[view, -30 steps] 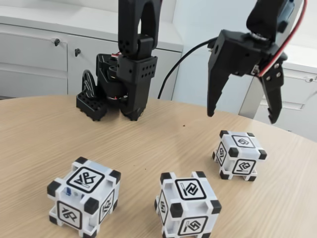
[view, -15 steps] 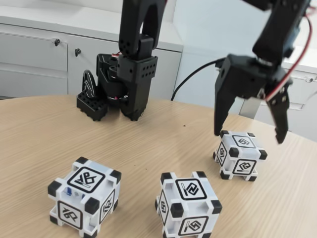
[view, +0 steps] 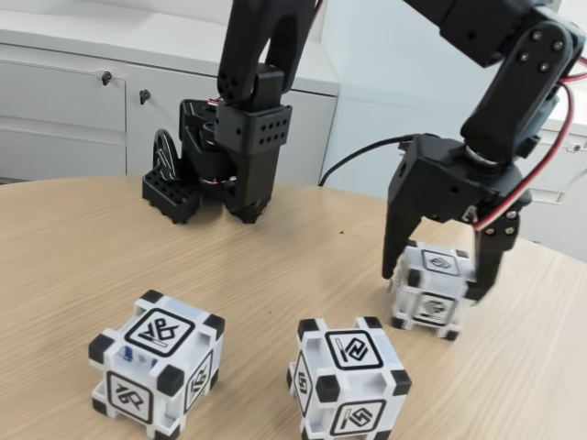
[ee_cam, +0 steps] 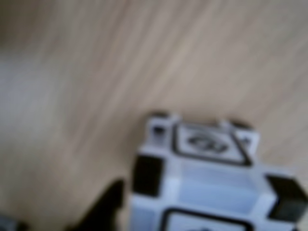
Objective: Stack cubes from left to right.
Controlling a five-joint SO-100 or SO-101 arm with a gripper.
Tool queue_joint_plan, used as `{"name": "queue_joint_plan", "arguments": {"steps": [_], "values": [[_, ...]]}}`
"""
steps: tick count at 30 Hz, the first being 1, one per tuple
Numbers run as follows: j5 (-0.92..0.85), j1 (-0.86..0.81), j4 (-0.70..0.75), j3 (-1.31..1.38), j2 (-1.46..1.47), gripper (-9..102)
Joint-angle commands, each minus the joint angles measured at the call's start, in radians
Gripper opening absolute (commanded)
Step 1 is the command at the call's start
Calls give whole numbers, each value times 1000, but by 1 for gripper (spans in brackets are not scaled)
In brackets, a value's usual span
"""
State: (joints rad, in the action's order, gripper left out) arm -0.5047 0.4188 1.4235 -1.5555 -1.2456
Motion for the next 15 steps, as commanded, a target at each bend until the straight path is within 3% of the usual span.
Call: {"name": "queue_joint_plan", "arguments": {"steps": [1,9,15], "values": [[9,-12,8,23,-6,23],[72,-12,25,25,-51,21],[137,-12,29,25,-267,21]]}}
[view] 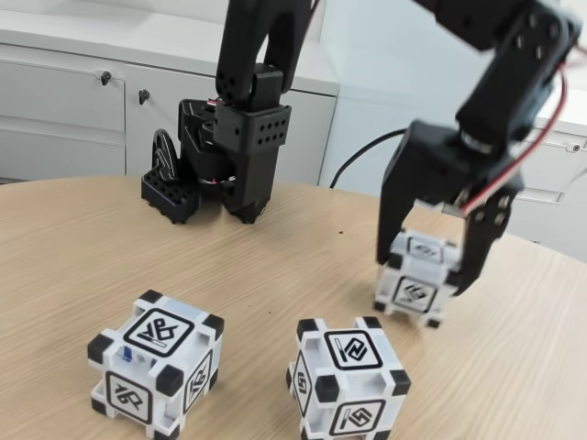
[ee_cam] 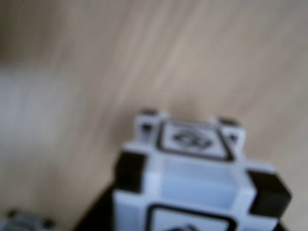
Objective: Stack cubes from left to right.
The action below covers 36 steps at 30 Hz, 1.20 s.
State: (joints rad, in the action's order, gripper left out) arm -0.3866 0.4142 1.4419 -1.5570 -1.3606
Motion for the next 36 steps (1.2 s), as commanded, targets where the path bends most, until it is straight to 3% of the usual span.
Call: {"name": "queue_joint_plan", "arguments": {"steps": [1,6,10,20,36], "values": [[21,-9,15,25,-199,21],[20,-32,127,18,-387,21],[-12,-144,202,25,-471,22],[-175,-609,201,23,-479,21],[-301,-1043,210,5,-471,19]]}}
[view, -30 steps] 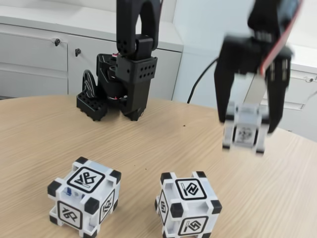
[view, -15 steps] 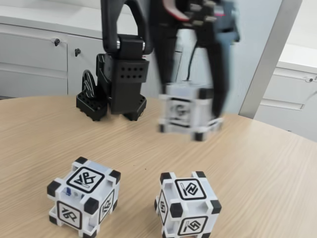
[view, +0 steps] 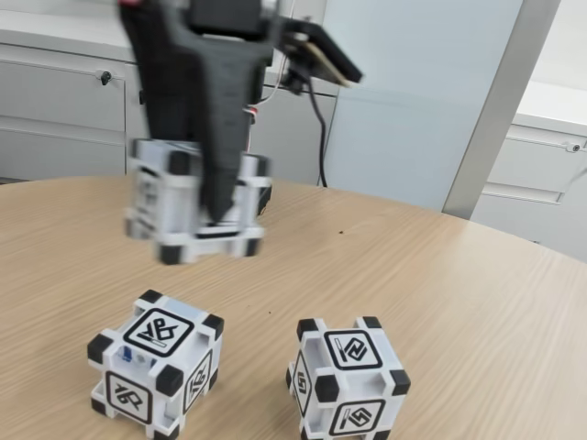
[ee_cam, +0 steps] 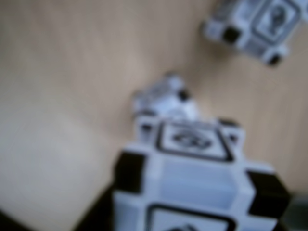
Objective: Stack cubes from left to right.
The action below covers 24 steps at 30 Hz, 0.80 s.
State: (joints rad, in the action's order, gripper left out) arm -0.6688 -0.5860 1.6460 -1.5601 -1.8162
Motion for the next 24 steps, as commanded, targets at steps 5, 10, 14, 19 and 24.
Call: {"name": "queue_joint_plan", "arguments": {"steps": [5,10,14,19,24], "values": [[-21,-80,-3,8,-15,20],[12,-66,-8,6,-8,20],[38,-61,-8,8,67,20],[44,-61,-9,25,186,21],[60,-61,-11,26,264,21]]}}
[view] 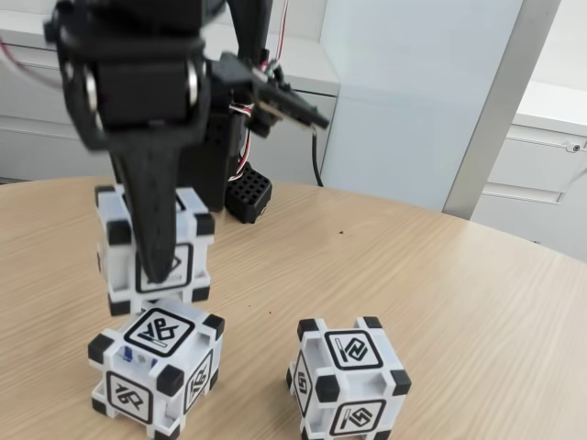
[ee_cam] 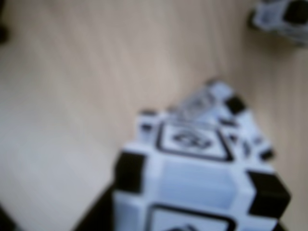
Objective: Stack cubes from left to right.
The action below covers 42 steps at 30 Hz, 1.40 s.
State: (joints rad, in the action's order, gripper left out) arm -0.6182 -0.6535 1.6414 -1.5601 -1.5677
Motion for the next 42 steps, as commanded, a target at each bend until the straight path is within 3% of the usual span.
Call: {"name": "queue_joint_plan", "arguments": {"steps": [1,31,42], "values": [[12,8,-6,26,28,21],[26,11,-69,31,31,21],[63,34,-55,41,-106,22]]}}
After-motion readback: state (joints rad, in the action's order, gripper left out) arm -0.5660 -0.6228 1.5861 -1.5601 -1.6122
